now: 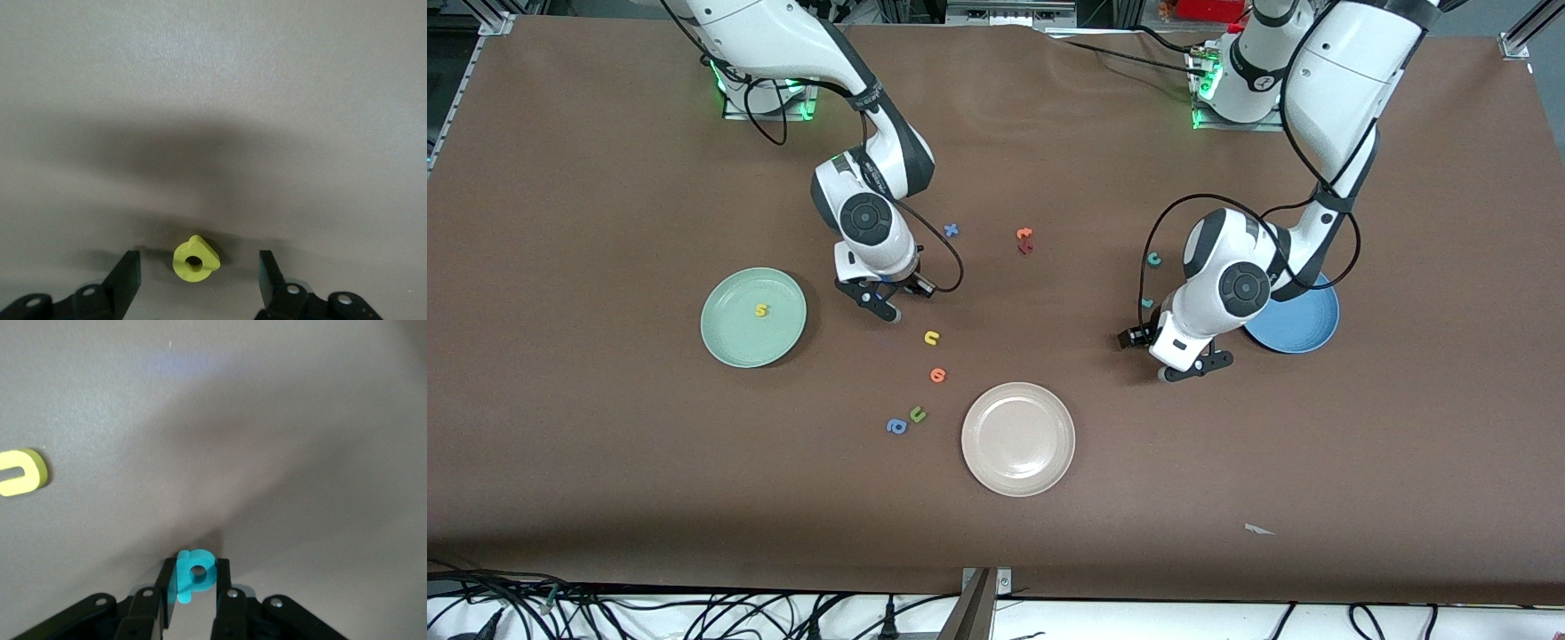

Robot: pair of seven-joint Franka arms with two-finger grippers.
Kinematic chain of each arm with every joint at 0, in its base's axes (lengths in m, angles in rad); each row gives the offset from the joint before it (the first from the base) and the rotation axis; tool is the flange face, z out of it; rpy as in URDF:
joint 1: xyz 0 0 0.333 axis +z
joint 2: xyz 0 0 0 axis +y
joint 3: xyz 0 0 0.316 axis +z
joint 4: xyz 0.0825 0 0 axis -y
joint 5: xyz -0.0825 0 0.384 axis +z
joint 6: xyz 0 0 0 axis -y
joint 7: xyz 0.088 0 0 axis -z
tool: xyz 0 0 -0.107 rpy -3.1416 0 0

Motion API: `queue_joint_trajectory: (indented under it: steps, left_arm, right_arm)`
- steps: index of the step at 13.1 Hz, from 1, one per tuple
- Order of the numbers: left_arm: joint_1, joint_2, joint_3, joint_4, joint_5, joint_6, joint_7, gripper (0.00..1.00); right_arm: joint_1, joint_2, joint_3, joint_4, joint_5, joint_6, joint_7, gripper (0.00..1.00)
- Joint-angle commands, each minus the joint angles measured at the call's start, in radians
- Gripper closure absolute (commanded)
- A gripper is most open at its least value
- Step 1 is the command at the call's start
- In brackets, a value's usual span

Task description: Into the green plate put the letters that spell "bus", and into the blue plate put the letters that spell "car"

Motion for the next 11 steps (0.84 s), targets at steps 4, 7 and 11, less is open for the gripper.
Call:
queue_joint_trajectory:
  steps: [4, 7, 11]
  left_arm:
    - [-0.027, 0.010, 0.013, 0.003, 0.002, -0.001, -0.018, 0.40]
    - [-0.026, 0.010, 0.013, 0.003, 0.003, -0.005, -0.020, 0.58]
    - [-0.033, 0.004, 0.016, 0.003, 0.082, -0.018, -0.078, 0.63]
  right_arm:
    - [0.003, -0.149, -0.216, -0.008, 0.004, -0.276, -0.442, 0.82]
    - [0.001, -0.151, -0.334, -0.026, 0.009, -0.304, -0.690, 0.82]
    - [-0.072, -0.128, -0.396, -0.078, 0.029, -0.256, -0.923, 0.82]
